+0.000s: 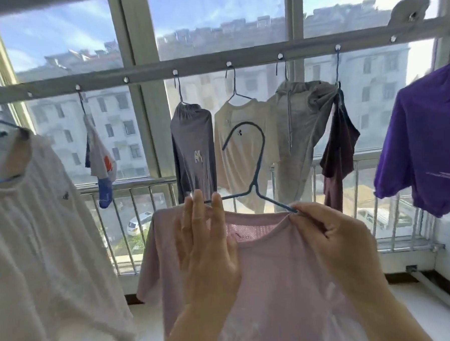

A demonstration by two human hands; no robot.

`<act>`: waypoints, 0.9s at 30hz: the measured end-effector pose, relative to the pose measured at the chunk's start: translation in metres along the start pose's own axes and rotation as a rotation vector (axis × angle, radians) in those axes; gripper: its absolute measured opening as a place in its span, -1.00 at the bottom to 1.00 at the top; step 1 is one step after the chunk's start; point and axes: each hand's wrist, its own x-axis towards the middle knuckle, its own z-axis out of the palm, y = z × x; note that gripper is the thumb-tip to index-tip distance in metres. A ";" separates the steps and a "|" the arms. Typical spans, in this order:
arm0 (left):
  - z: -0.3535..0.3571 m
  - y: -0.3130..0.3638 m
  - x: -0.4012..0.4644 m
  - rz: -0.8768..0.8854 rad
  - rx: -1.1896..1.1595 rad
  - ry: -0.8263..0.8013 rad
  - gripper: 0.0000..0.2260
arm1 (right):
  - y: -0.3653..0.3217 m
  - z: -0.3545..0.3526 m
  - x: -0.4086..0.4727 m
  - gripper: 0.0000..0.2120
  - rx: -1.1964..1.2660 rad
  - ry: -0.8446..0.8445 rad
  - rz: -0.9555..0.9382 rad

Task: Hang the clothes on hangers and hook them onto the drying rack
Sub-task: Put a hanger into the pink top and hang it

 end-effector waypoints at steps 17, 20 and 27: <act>-0.044 0.024 0.065 -0.252 -0.356 0.250 -0.43 | -0.091 -0.003 0.027 -0.80 0.264 -0.046 -0.167; -0.056 0.014 0.082 -0.236 -0.395 0.329 -0.39 | -0.114 0.003 0.030 -0.72 0.241 -0.021 -0.231; -0.085 -0.017 0.133 -0.201 -0.403 0.403 -0.35 | -0.172 0.010 0.048 -0.57 0.181 -0.220 -0.285</act>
